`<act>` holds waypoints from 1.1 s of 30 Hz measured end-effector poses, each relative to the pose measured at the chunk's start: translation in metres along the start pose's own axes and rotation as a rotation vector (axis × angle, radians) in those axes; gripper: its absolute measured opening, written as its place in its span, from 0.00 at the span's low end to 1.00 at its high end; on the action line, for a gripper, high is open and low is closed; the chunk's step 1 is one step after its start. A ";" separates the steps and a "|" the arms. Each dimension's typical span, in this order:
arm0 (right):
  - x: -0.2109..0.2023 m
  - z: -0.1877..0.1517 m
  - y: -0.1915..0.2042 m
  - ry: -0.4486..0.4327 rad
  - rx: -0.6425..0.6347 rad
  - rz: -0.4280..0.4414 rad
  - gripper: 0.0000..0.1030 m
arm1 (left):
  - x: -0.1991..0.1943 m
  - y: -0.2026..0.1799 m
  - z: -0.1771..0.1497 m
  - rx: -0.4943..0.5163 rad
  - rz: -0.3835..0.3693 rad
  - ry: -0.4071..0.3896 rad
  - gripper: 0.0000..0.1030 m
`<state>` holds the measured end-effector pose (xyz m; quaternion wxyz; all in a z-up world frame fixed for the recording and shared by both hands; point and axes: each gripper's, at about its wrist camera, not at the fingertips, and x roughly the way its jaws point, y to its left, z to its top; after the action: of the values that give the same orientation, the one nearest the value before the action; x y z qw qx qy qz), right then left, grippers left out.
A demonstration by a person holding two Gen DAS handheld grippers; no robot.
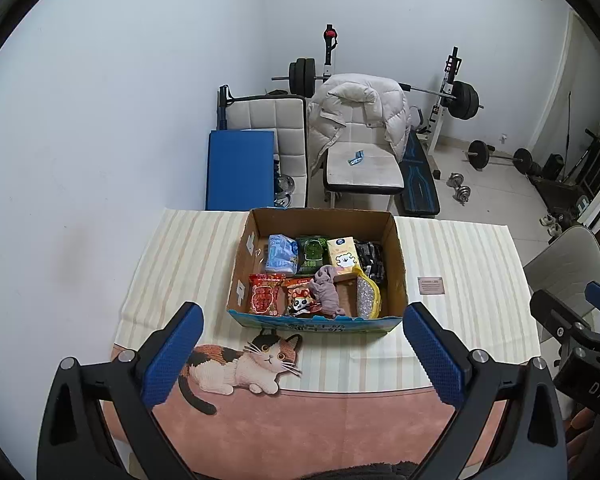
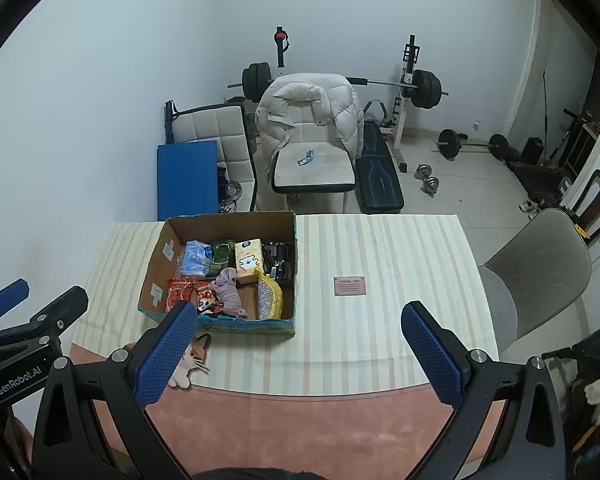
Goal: Organize soft objects
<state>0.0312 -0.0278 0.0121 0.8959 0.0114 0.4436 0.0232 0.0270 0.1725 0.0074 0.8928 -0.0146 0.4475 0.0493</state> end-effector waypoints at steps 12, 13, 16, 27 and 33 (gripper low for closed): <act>0.004 -0.001 0.004 0.014 0.010 -0.006 1.00 | 0.002 0.002 0.000 0.002 0.008 -0.001 0.99; 0.004 -0.001 0.005 0.014 0.008 -0.008 1.00 | 0.002 0.002 0.000 0.001 0.008 -0.002 0.99; 0.004 0.000 0.006 0.016 0.008 -0.013 1.00 | 0.002 0.002 0.000 0.003 0.004 0.004 0.99; 0.006 -0.001 0.004 0.016 0.004 -0.015 1.00 | 0.002 0.001 -0.001 0.009 0.019 -0.005 0.99; 0.006 -0.004 0.004 0.017 0.007 -0.014 1.00 | 0.002 0.004 0.000 0.008 0.016 -0.004 0.99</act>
<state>0.0321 -0.0230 0.0051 0.8923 0.0110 0.4511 0.0153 0.0277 0.1762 0.0053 0.8934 -0.0074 0.4459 0.0545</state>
